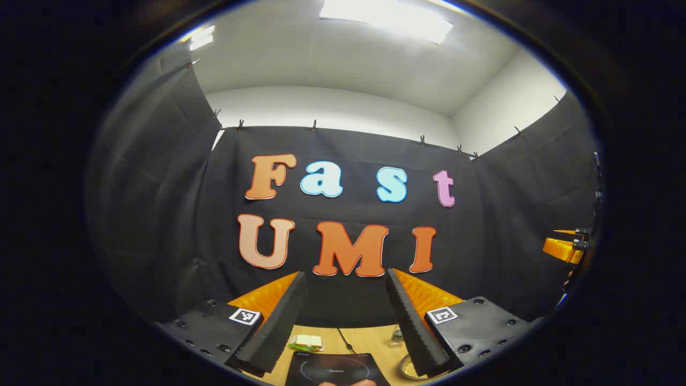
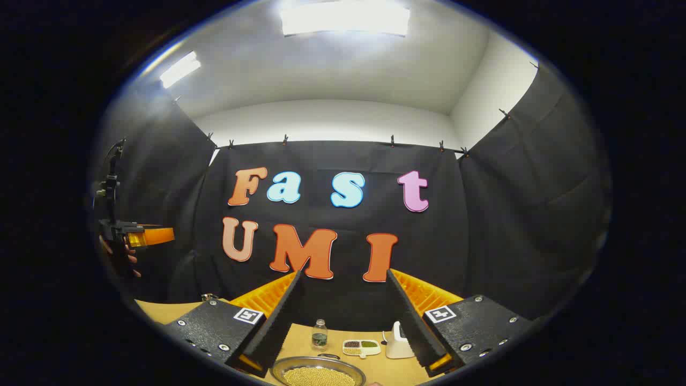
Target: First push the handle of the pot to place it horizontally, then grasp the pot with both hands and set it on the induction cooktop.
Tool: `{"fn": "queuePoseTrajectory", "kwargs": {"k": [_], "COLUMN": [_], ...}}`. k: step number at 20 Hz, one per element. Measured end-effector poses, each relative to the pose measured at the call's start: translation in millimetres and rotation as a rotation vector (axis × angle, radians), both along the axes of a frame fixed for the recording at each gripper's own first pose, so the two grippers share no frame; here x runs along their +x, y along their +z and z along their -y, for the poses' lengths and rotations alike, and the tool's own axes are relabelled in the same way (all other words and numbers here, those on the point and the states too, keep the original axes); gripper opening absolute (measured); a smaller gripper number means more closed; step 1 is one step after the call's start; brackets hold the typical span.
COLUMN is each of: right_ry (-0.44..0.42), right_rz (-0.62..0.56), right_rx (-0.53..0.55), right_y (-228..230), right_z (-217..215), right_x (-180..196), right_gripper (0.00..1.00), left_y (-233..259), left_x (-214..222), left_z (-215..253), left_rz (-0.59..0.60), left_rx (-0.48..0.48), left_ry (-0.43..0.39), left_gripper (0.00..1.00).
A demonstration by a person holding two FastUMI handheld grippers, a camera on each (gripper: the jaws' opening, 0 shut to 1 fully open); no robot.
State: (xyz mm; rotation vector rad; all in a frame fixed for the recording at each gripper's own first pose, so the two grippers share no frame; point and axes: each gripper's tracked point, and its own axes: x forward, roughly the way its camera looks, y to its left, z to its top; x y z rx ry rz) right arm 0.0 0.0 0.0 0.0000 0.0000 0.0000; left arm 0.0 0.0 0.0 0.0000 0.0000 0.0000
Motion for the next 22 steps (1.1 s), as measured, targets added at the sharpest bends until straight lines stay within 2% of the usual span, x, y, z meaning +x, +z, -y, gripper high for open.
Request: {"fn": "queuePoseTrajectory", "kwargs": {"k": [3,7,8,9,12,16,22], "right_ry": [0.018,0.064,0.072,0.076,0.062,0.067,0.065], "right_rz": [0.009,0.025,0.024,0.024,0.036,0.038,0.041], "right_rx": [-0.005,-0.001,0.004,0.005,0.000,0.023,-0.005], "right_y": [6.5,16.1,17.0,17.7,21.8,24.8,27.3], "right_z": [-4.3,-10.8,-10.9,-11.0,-9.0,-11.5,-13.4], "right_x": [-3.3,-11.1,-13.0,-13.4,-12.9,-17.3,-18.7], "right_gripper": [0.96,0.94,0.97,0.95,0.95,0.95,0.95], "left_y": [2.4,17.1,19.6,23.4,30.0,19.1,28.6], "left_x": [-6.8,-14.8,-17.9,-19.5,-25.0,-28.7,-29.1], "left_z": [2.3,-0.7,0.4,1.9,0.3,5.5,-18.2], "left_rz": [-0.004,0.033,0.041,0.050,0.063,0.006,0.044], "left_rx": [0.000,0.011,0.011,0.013,0.035,0.033,0.047], "left_ry": [0.014,0.042,0.044,0.043,0.051,0.027,0.087], "left_gripper": [0.98,0.96,0.97,0.98,0.97,0.96,0.97]}}
